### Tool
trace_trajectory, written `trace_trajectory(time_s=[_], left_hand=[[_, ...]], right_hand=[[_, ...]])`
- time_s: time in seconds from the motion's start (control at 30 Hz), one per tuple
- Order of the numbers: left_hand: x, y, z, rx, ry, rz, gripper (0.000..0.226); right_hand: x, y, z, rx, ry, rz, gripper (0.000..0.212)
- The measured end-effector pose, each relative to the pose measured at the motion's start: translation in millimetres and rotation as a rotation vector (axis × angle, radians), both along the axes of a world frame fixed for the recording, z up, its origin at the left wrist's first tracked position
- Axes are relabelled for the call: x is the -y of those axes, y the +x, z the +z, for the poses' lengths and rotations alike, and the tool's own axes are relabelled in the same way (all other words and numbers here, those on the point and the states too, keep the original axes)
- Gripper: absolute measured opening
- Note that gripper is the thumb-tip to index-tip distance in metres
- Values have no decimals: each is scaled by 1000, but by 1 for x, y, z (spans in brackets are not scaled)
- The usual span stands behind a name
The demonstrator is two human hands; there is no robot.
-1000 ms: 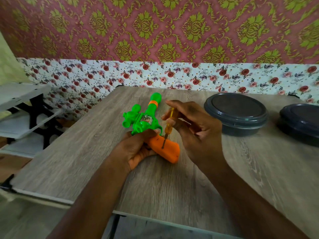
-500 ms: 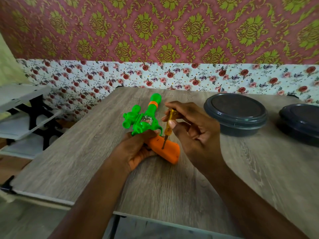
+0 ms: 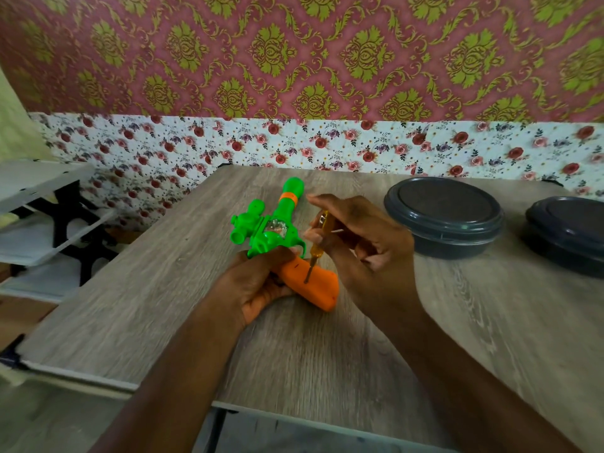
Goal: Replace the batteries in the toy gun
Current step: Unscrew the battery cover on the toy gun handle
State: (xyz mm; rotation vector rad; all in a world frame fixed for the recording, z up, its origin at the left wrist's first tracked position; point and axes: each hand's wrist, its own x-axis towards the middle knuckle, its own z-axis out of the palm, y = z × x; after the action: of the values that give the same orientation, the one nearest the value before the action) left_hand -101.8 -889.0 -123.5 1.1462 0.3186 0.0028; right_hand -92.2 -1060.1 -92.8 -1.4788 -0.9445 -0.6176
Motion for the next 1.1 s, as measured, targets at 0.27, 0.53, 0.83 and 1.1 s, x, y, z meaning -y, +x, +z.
trace_trajectory(time_s=[0.27,0.53,0.83,1.1], left_hand=[[1,-1,1,0,-21,8,15],[1,0,2,-2,-31,9,19],[0,-2,2,-15,-24,10,44],[-3,-3,5,-20,-73,11,29]], right_hand=[[1,-2,-1,-40,32,66,35],[1,0,-1,33,10,-6,37],[4,1,-2,81,43,-59,37],[8,20,-13,353,-93,-356,23]])
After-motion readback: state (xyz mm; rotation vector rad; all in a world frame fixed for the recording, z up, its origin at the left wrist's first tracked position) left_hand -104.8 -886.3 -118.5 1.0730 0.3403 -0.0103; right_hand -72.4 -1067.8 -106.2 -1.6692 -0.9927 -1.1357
